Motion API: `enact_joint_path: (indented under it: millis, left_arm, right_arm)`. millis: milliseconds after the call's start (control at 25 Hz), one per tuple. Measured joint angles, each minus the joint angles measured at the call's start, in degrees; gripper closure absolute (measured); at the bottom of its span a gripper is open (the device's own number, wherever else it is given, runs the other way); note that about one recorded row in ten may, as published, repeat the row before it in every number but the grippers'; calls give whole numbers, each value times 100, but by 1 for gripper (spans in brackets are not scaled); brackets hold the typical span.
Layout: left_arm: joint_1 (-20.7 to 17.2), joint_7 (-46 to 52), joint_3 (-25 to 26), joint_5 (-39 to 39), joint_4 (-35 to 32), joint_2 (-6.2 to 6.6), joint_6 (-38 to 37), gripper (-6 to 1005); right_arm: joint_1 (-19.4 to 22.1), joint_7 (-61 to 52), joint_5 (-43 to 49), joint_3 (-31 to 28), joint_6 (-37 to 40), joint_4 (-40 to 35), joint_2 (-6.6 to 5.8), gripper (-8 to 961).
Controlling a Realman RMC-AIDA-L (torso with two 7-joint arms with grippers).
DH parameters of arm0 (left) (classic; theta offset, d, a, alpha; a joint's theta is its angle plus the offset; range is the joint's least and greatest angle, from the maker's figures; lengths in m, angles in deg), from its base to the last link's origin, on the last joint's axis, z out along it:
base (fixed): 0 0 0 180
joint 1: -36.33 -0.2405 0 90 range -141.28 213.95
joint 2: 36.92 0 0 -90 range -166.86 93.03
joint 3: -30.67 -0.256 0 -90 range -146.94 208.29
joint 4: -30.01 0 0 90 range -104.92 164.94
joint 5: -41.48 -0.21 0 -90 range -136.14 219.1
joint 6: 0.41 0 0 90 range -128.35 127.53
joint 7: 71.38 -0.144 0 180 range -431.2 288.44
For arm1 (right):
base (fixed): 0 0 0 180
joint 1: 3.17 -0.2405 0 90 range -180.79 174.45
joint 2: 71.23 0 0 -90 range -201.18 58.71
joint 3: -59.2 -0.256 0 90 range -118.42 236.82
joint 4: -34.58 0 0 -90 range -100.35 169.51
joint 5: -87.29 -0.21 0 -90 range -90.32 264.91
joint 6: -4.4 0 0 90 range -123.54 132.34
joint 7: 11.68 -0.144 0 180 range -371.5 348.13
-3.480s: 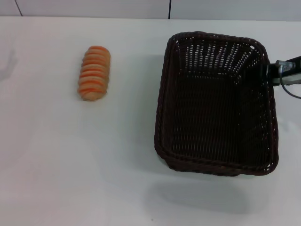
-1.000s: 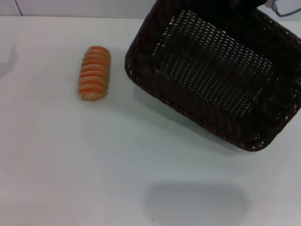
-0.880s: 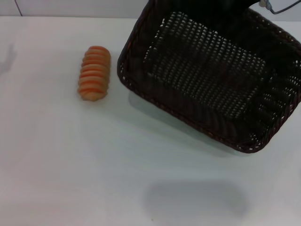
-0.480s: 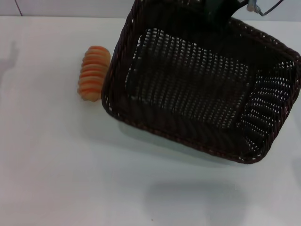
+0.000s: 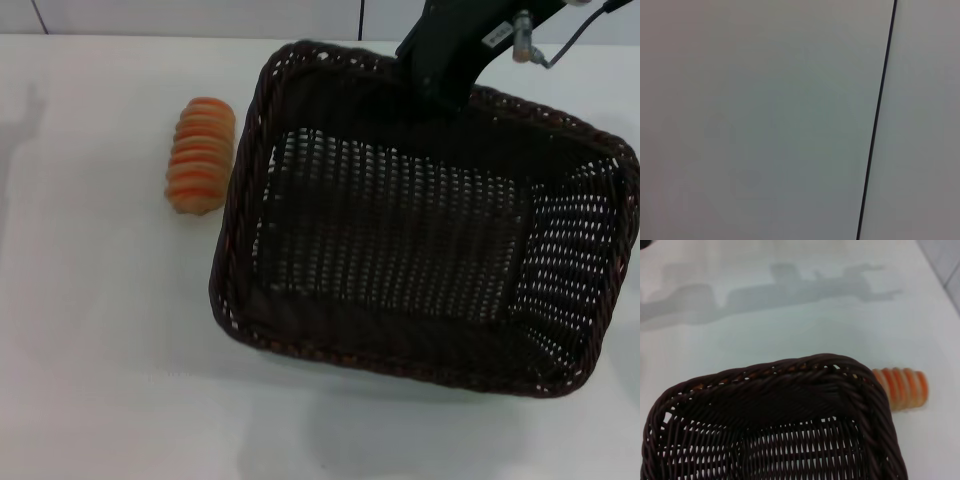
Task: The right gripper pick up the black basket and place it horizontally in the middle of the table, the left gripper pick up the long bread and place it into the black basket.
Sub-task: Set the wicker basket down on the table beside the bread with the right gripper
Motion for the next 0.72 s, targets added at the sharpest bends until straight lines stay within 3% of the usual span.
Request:
enact_joint_path:
  millis: [720]
  left_arm:
    - [-37, -17, 83, -5, 41, -26, -55, 150]
  right_arm:
    - [-62, -611, 35, 799, -138, -194, 53, 756]
